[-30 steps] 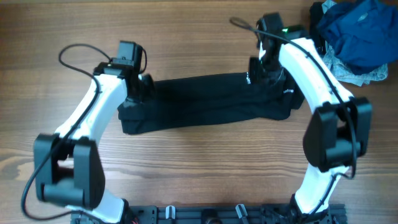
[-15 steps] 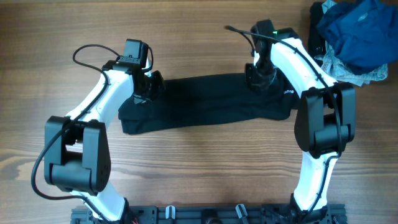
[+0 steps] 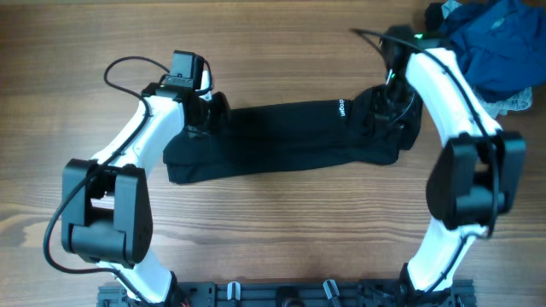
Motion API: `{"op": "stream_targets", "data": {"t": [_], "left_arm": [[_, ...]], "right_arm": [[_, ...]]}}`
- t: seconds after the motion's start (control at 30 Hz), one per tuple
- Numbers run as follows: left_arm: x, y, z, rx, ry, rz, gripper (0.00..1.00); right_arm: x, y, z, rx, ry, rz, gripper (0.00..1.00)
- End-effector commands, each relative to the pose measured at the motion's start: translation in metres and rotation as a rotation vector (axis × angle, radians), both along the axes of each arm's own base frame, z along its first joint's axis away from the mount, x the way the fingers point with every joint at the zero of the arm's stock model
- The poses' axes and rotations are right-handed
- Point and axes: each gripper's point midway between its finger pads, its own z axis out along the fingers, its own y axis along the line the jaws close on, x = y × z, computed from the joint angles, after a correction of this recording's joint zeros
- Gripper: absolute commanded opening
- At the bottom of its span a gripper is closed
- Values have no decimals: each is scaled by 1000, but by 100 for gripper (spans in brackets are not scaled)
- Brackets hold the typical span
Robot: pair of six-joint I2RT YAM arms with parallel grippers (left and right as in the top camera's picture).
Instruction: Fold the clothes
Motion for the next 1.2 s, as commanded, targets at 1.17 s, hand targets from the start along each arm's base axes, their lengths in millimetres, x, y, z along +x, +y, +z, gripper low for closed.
{"op": "stream_targets", "data": {"t": [1.17], "left_arm": [[-22, 52, -5, 212, 96, 108, 4]], "right_arm": [[26, 93, 1, 344, -199, 172, 21]]}}
